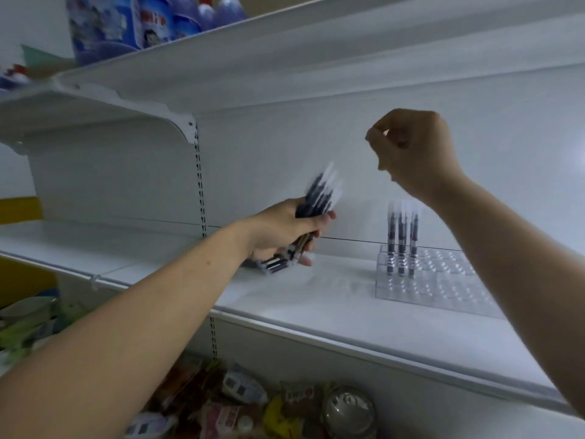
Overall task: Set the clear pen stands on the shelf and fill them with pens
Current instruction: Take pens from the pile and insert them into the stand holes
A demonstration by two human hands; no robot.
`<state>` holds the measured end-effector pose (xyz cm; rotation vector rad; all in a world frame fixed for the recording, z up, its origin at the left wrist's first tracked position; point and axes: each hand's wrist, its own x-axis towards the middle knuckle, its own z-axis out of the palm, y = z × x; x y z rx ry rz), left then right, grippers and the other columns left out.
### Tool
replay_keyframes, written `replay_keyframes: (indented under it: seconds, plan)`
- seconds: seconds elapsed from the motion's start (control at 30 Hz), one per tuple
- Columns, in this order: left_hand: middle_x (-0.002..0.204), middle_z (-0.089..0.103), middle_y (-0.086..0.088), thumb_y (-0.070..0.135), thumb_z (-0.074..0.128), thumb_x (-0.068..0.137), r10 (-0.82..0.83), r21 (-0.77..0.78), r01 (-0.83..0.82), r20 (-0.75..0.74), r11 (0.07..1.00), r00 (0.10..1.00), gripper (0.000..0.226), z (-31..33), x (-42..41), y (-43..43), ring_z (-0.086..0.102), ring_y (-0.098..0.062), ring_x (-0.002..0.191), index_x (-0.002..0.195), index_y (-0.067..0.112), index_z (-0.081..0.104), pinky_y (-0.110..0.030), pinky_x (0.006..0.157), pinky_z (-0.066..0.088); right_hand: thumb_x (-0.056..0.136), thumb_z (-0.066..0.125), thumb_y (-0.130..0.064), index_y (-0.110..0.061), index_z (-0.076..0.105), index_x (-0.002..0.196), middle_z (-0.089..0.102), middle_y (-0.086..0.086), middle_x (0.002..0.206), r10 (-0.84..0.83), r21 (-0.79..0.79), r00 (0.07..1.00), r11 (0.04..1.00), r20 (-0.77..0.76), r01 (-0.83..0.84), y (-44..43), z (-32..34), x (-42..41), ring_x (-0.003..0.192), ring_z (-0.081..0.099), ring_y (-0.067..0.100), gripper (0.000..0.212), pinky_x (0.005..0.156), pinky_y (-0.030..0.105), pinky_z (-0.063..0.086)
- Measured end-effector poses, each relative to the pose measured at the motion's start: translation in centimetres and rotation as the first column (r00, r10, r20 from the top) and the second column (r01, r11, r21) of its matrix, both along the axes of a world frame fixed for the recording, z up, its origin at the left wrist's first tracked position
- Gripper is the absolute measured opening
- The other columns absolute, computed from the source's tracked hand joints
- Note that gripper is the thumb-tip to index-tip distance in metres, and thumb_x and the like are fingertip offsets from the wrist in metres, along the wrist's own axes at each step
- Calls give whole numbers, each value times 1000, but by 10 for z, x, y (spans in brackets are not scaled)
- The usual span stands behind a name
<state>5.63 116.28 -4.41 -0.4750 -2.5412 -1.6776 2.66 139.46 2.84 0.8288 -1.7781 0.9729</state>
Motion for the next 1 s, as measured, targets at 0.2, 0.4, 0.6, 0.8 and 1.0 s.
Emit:
replay_keyframes:
  seconds: [0.2,0.4,0.6,0.8,1.0]
  plan:
    - [80,55,-1,29,55,111,-231,133,237,-61,962,971,29,29,-5,69,59,-22,69,139,24,58,-41,70,55,100,58,-21,-12,72,79,65,9,54,-8,11,998,1000,55,8,63,-4,-6,35,50,10,26,44,19,37]
    - [73,42,4,25,50,113,-425,3,426,-44,905,904,9,47,-23,136,37,-15,60,109,18,47,-30,57,40,112,39,-28,-11,59,65,62,6,50,178,-235,976,961,123,-146,92,-10,-21,40,49,29,53,43,34,37]
    - [79,43,1,16,51,113,-514,-75,509,-54,857,856,8,55,-41,155,31,-13,60,107,11,47,-23,49,37,115,34,-29,-17,61,69,64,3,55,200,-396,978,903,53,-163,110,-44,-30,39,48,20,54,40,27,34]
    - [83,64,-4,11,51,111,-518,44,524,-108,850,849,18,23,-54,137,43,-14,58,124,-1,53,-36,59,30,106,59,-27,-1,70,88,68,10,71,331,-246,905,932,269,-268,109,-58,-31,63,63,26,33,51,34,44]
    - [81,71,-9,10,52,110,-502,110,527,-191,843,843,11,18,-53,132,45,-15,60,115,1,53,-33,57,34,92,76,-27,5,72,91,65,27,88,473,-289,792,877,385,-383,102,-62,-29,86,66,45,33,76,51,55]
